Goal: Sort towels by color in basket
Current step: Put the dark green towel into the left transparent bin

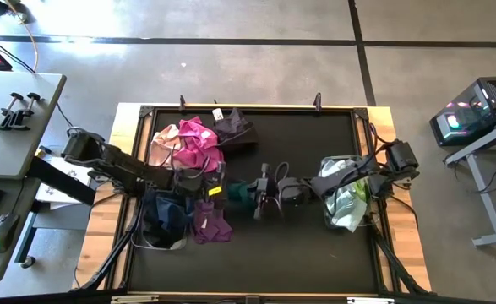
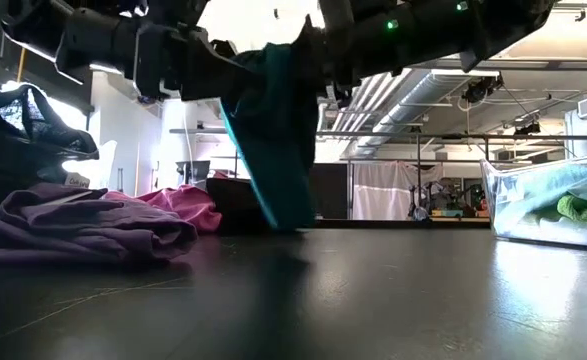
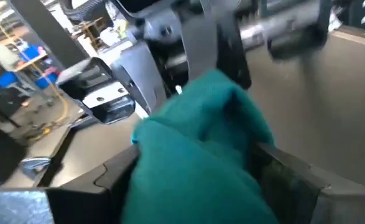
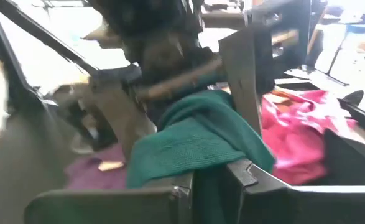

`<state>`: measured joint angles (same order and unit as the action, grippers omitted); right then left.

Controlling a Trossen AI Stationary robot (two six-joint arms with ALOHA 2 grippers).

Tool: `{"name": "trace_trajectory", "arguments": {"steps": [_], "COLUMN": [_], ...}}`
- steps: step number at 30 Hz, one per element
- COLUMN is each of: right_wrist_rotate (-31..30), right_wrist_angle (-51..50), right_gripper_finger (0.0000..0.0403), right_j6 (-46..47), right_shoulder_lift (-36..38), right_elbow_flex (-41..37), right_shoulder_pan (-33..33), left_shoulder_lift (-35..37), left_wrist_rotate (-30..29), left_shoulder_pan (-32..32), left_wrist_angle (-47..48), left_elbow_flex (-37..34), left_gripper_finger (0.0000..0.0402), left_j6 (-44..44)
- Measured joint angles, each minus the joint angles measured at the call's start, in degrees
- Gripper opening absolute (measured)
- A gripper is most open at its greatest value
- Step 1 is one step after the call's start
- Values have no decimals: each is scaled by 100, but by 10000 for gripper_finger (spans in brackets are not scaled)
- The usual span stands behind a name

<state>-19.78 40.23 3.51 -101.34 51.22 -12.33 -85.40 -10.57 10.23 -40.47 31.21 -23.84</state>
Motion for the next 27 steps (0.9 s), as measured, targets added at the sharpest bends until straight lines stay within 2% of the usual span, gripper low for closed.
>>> {"name": "trace_trajectory", "arguments": {"steps": [5, 9, 13, 17, 18, 22, 27], "right_wrist_rotate": [195, 281, 381, 613, 708, 1176, 1386], "right_wrist_angle": [189, 195, 195, 162, 146, -214, -1633], "right_gripper_finger": [26, 26, 41, 90, 104, 147, 157], "right_j6": [113, 119, 423, 658, 653, 690, 860], "right_shoulder_lift": [-4, -4, -3, 35, 81, 501, 1104], "right_elbow_flex": [-4, -4, -4, -2, 1, 20, 44], "right_shoulder_pan": [51, 36, 34, 34, 38, 46, -60], "left_shoulder_lift": [-104, -107, -108, 9, 92, 660, 1701], "left_wrist_rotate": [-824, -926, -960, -929, -928, -1242, -2631], "left_shoulder_pan": [149, 284, 340, 388, 420, 563, 893], "left_wrist_angle": [-26, -22, -15, 136, 214, 968, 2379], "left_elbow_flex": [1, 1, -1, -5, -4, -9, -29], "left_gripper_finger": [254, 228, 157, 63, 51, 51, 50], "left_j6": [-35, -245, -335, -176, -191, -376, -438]}}
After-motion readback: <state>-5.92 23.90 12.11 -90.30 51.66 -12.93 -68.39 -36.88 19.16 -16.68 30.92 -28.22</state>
